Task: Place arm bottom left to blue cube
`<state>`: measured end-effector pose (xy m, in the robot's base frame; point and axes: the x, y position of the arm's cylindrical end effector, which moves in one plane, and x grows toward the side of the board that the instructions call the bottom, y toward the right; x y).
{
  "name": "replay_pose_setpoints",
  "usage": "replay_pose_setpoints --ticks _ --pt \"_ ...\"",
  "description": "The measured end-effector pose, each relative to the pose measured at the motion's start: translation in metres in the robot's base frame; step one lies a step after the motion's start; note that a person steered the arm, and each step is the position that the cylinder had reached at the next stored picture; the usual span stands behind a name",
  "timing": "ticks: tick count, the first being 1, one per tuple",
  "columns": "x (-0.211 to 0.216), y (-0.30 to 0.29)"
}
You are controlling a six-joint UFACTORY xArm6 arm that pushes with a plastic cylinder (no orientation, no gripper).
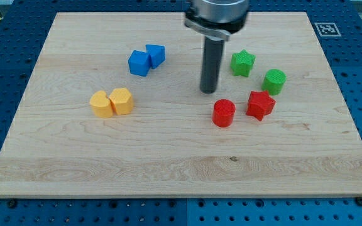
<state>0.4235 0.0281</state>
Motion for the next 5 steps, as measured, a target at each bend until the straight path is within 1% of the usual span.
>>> replay_pose_setpoints --ticks 2,3,4,5 --pt "-0.028 -0.08" --pt "-0.028 -0.081" --pt "-0.016 -0.085" --pt "-0.013 -0.119"
